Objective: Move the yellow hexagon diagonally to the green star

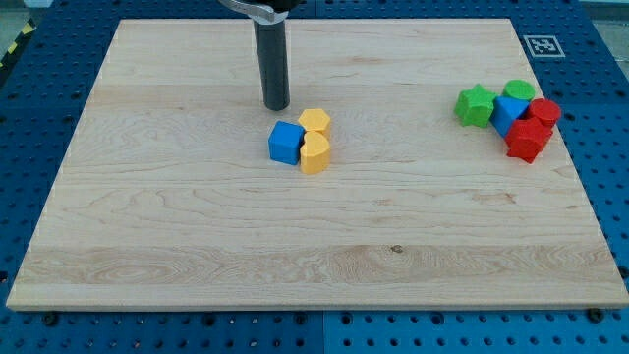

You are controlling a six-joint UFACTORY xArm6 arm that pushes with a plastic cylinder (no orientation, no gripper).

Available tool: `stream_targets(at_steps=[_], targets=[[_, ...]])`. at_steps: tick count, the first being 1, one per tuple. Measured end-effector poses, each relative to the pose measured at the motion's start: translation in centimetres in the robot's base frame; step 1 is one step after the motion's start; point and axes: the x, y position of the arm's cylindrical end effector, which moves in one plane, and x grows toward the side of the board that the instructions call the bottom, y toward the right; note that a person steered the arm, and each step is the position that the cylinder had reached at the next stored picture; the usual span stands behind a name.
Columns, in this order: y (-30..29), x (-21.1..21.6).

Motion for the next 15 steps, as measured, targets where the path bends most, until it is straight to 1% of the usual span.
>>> stream_targets(at_steps=[3, 4, 6, 7, 8, 10, 11, 12, 13, 14, 15], targets=[[-0.3, 0.0], [1.4, 1.9], [9.7, 10.6], [14.6, 13.8], [14.9, 14.0], [9.6, 10.5], [7.9, 8.6], [9.7, 5.3], [17.3, 7.6], [22.4, 11.3], [20.9, 8.7]])
